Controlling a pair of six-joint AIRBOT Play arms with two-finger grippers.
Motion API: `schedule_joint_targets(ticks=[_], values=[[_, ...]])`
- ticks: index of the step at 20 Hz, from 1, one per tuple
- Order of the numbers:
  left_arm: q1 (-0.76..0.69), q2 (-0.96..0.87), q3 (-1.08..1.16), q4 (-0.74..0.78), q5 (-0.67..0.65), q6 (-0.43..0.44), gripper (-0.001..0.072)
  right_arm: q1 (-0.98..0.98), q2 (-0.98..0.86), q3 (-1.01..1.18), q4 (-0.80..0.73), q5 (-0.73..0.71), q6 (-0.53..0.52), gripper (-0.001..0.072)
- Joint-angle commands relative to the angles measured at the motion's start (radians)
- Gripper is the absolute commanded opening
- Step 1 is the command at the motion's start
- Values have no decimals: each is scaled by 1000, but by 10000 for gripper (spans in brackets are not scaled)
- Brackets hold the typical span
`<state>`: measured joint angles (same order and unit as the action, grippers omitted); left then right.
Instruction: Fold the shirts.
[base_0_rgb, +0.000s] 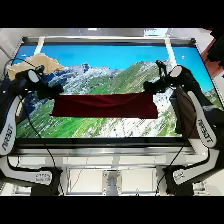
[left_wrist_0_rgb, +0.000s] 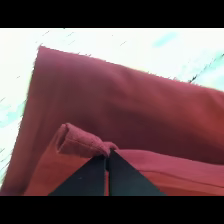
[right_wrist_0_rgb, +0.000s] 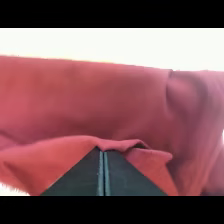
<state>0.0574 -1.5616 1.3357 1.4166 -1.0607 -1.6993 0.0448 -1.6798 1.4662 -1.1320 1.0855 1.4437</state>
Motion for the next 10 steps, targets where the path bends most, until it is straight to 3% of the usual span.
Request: schedule_joint_targets(ticks=[1, 2, 3, 4, 5, 6, 10], values=[[-19, -55, 18, 20, 60, -3, 142, -2, -79, 21, 4, -97, -8, 29], [-18, -55, 23, 46, 61, -3, 390, -5, -77, 28, -32, -106, -9, 48], [-16, -55, 33, 71, 55, -5, 585, -11, -77, 46, -64, -96, -8, 58], [-13, -54, 50, 79, 37, -8, 611, -26, -77, 71, -85, -71, -7, 161], [-8, -53, 68, 83, 23, -7, 612, -45, -77, 104, -88, -27, 0, 349], [-6, -53, 92, 84, 3, -12, 611, -66, -75, 137, -87, 25, 2, 423], [-7, -48, 193, 4, -59, -65, 610, -165, -74, 227, -87, 264, 4, 423]])
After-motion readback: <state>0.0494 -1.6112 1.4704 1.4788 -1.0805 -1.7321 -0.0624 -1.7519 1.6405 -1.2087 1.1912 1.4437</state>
